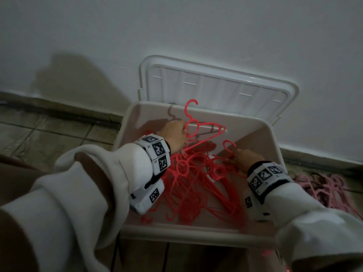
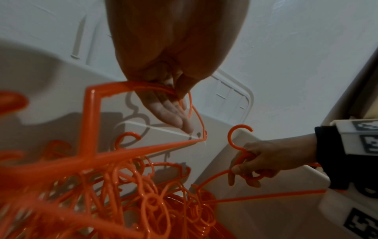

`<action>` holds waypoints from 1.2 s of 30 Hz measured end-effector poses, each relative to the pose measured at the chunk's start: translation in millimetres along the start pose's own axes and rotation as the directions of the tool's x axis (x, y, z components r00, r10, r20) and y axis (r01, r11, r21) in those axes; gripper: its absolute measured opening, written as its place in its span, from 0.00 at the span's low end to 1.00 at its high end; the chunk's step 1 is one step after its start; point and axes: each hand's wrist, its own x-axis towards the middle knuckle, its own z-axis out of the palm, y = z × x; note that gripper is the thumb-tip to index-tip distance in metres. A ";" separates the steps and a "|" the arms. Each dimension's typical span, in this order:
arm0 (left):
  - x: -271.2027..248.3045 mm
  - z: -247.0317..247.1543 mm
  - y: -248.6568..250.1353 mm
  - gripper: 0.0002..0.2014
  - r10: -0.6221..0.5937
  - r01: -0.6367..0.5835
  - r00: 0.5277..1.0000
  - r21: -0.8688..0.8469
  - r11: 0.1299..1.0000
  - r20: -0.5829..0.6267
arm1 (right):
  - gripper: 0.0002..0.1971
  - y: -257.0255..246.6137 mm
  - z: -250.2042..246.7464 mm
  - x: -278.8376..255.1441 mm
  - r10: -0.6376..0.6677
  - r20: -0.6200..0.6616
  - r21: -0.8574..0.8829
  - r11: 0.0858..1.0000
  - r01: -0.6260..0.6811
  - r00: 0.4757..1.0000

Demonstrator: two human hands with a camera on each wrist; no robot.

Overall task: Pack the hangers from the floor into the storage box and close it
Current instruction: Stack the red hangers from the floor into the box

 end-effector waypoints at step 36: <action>-12.2 2.8 -8.8 0.10 -0.033 0.099 0.960 -0.225 0.969 0.278 | 0.21 -19.0 -47.6 -52.6 -0.427 -0.251 0.055 0.890 0.453 0.869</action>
